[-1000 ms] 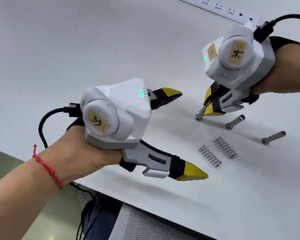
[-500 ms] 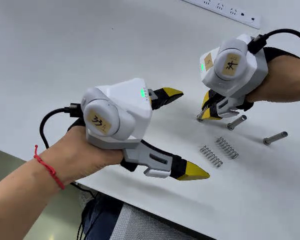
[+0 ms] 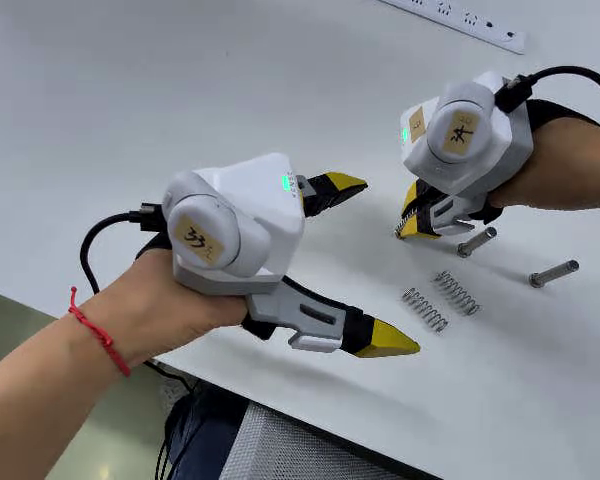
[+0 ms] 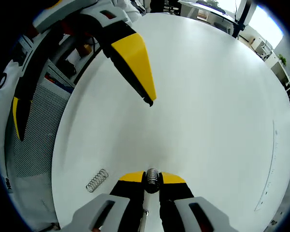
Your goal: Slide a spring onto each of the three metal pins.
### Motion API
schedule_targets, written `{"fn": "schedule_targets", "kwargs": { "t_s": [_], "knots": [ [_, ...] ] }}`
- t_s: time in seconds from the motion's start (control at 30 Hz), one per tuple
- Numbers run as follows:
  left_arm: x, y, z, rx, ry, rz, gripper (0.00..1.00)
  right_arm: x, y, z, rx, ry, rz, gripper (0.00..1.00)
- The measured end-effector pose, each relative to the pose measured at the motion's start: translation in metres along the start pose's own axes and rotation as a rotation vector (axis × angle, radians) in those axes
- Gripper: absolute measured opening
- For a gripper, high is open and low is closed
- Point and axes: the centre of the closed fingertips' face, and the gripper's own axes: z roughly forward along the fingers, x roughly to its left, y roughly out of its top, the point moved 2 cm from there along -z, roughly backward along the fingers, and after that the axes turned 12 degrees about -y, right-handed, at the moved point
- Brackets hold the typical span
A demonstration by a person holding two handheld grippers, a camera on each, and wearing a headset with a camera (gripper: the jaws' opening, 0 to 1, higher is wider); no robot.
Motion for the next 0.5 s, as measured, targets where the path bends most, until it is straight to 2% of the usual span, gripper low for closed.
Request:
{"fn": "schedule_targets", "kwargs": {
  "t_s": [0.5],
  "knots": [
    [-0.001, -0.0005, -0.0007, 0.005, 0.002, -0.002, 0.94, 0.0033, 0.0013, 0.0026, -0.005, 0.008, 0.016, 0.1]
  ]
}}
